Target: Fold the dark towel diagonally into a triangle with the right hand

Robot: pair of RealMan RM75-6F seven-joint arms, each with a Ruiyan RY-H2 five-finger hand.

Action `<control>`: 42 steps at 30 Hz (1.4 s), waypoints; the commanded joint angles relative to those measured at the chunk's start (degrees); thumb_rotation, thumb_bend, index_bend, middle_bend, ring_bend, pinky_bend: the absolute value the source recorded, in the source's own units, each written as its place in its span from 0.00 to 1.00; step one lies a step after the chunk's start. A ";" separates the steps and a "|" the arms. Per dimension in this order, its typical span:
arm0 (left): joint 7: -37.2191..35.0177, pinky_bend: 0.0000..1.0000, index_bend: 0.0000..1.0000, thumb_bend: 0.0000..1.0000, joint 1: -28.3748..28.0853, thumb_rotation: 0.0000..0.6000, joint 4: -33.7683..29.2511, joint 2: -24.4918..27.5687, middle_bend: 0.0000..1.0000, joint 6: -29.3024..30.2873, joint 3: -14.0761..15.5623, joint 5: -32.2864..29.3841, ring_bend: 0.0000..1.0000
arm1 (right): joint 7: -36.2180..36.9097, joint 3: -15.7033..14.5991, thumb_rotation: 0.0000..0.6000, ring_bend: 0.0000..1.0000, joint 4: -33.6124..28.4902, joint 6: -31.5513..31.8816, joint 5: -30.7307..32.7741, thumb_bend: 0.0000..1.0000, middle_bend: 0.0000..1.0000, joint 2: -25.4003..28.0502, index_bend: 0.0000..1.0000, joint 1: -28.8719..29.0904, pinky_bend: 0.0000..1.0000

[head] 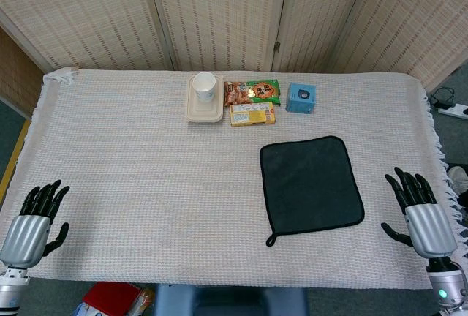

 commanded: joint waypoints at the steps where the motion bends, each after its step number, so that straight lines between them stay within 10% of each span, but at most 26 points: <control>1: 0.11 0.00 0.07 0.54 -0.07 1.00 0.01 -0.03 0.03 -0.29 -0.06 -0.31 0.00 | 0.02 0.01 1.00 0.00 -0.02 -0.18 0.12 0.24 0.00 0.07 0.00 0.06 0.00; 16: -1.28 0.00 0.07 0.54 -0.34 1.00 -0.49 0.65 0.03 -0.61 -0.45 -0.92 0.00 | 1.46 1.24 1.00 0.00 1.29 -4.37 -0.80 0.24 0.00 0.57 0.01 3.95 0.00; 25: -2.52 0.00 0.06 0.54 -0.64 1.00 -0.84 1.17 0.03 -0.87 -0.62 -1.03 0.00 | 1.55 9.27 1.00 0.03 -0.83 -23.12 4.03 0.24 0.02 2.82 0.31 20.22 0.00; 42: -5.64 0.00 0.06 0.54 -0.45 1.00 -0.55 2.35 0.03 -0.99 -1.15 -2.49 0.00 | -5.82 14.94 1.00 0.10 20.66 -46.82 18.44 0.37 0.07 -17.91 0.42 44.53 0.04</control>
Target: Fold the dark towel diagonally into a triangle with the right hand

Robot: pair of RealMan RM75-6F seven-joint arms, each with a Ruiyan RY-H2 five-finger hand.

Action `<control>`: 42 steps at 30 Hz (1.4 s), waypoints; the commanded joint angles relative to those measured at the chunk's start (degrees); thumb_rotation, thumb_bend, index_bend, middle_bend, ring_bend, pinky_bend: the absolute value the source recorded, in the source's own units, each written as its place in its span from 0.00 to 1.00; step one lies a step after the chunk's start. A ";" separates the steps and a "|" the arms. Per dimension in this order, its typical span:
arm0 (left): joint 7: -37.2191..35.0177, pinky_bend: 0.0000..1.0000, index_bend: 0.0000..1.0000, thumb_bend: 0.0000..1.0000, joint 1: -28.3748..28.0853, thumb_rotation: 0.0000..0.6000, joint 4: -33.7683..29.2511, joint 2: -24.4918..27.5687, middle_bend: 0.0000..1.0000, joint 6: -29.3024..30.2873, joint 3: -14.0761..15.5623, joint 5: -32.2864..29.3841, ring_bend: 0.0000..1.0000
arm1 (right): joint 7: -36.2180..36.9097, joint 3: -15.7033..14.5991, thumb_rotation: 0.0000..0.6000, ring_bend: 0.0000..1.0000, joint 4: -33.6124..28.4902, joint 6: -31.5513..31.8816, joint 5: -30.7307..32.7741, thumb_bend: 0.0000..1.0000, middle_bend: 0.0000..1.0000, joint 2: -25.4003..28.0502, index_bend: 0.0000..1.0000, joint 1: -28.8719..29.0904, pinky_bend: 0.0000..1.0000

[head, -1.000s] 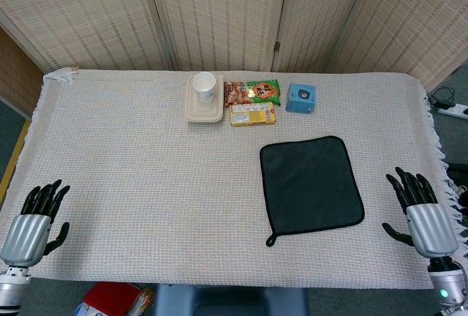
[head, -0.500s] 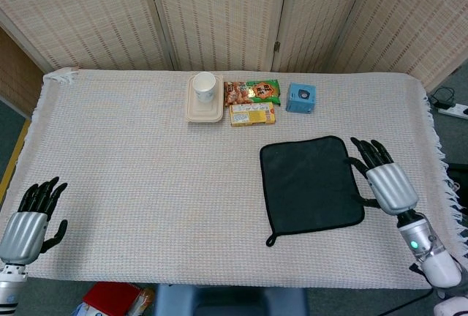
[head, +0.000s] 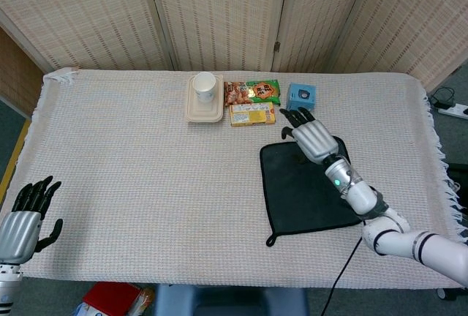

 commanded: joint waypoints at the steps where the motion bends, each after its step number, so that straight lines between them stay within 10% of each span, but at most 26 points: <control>1: -0.49 0.00 0.06 0.54 0.06 1.00 0.13 0.23 0.03 0.18 -0.19 -0.21 0.00 | -1.21 0.26 1.00 0.10 5.53 -3.55 2.33 0.37 0.07 -4.97 0.42 3.85 0.04; 42: -4.70 0.00 0.03 0.54 -0.17 1.00 1.63 1.30 0.03 -0.77 -0.96 -1.86 0.00 | 2.67 -5.10 1.00 0.09 42.94 -15.93 2.69 0.43 0.07 -29.58 0.45 17.12 0.04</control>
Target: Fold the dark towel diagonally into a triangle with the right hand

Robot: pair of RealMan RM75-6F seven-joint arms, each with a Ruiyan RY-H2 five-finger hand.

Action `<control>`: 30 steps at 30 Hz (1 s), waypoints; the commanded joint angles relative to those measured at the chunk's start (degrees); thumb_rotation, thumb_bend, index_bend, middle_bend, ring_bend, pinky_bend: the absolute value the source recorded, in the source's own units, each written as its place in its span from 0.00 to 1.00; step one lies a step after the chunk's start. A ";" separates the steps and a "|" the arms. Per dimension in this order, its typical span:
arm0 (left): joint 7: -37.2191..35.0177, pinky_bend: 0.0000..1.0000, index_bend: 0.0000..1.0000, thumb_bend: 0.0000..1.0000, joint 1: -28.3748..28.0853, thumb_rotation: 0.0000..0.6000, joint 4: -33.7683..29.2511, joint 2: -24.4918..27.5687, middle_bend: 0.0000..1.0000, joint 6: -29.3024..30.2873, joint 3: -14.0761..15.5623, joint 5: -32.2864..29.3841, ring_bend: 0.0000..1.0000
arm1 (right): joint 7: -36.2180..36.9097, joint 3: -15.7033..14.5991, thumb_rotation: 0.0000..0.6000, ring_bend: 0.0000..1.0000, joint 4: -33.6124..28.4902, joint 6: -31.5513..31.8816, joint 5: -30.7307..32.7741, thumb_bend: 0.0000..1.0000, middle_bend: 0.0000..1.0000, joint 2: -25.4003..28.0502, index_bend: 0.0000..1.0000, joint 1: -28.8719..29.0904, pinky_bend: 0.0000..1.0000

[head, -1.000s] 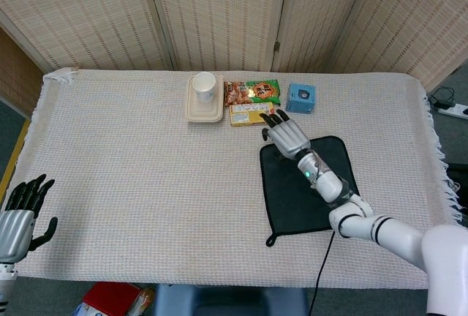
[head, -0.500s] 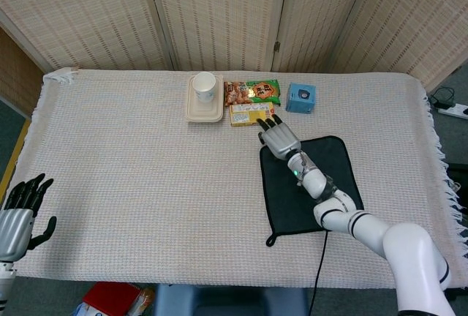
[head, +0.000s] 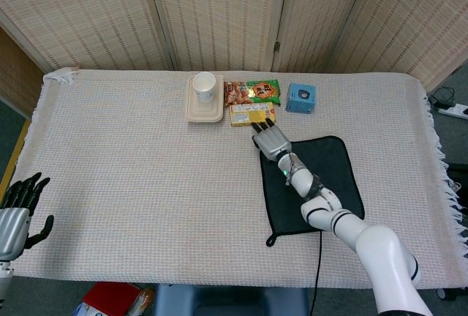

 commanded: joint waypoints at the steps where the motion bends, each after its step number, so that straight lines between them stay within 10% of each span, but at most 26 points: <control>1: -0.16 0.00 0.02 0.54 0.03 1.00 0.06 0.06 0.03 0.09 -0.06 -0.05 0.00 | 0.64 -0.36 1.00 0.09 1.53 -0.64 -0.62 0.43 0.07 -0.98 0.45 0.59 0.04; 30: -0.25 0.00 0.00 0.54 0.00 1.00 1.08 -0.39 0.03 0.64 -0.21 0.41 0.00 | 3.35 -1.41 1.00 0.14 3.95 1.20 -3.13 0.45 0.13 -1.35 0.63 -0.34 0.05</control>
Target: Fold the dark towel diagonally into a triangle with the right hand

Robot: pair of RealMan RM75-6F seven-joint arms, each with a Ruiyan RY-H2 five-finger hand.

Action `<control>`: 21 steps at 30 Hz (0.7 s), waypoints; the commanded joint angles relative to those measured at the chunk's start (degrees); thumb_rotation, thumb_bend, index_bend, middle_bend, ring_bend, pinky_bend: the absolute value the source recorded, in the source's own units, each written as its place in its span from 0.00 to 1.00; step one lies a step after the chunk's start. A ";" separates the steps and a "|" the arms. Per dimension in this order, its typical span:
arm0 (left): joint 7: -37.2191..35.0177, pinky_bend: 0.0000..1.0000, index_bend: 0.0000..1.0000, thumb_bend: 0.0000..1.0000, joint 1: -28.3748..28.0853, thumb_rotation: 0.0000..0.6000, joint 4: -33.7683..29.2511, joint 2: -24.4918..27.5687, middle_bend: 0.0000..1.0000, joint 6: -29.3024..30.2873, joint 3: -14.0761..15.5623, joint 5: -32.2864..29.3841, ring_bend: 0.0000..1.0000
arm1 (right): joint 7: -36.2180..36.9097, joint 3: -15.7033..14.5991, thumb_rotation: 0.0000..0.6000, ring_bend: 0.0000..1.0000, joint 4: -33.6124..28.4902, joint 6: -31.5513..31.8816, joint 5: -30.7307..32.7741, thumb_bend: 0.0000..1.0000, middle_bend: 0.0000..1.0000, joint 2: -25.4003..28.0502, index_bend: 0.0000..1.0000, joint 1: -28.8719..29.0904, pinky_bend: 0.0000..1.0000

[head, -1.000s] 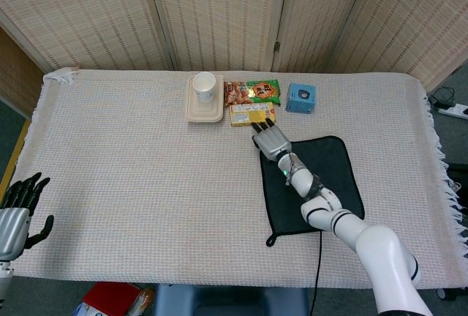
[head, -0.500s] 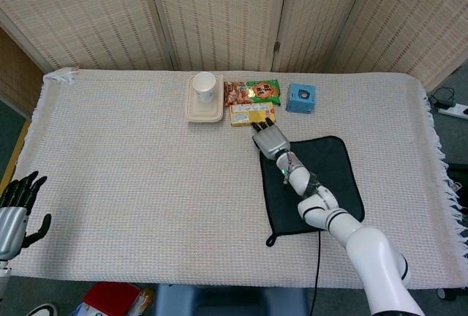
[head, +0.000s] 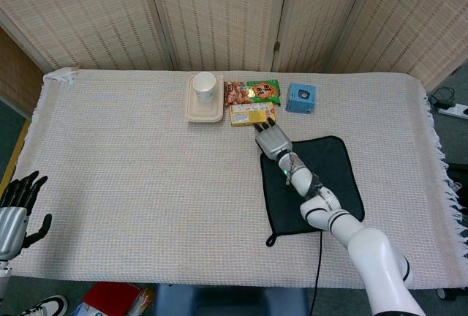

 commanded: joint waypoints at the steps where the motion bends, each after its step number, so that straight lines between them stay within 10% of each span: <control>1: -0.02 0.00 0.00 0.54 -0.06 1.00 0.09 -0.07 0.03 -0.11 0.08 0.10 0.00 | 0.17 -0.43 1.00 0.15 -0.59 0.74 -0.59 0.45 0.14 0.59 0.63 -0.57 0.05; 10: 0.24 0.00 0.00 0.54 0.11 1.00 -0.04 -0.15 0.03 0.49 0.26 0.68 0.00 | 3.64 -1.25 1.00 0.15 -8.30 7.35 -2.25 0.45 0.14 5.39 0.64 -5.11 0.05; 21: 2.11 0.00 0.00 0.54 0.03 1.00 -0.50 -0.79 0.03 0.60 0.98 2.01 0.00 | 6.88 -9.13 1.00 0.15 -30.43 24.46 -9.61 0.45 0.15 21.79 0.64 -18.74 0.05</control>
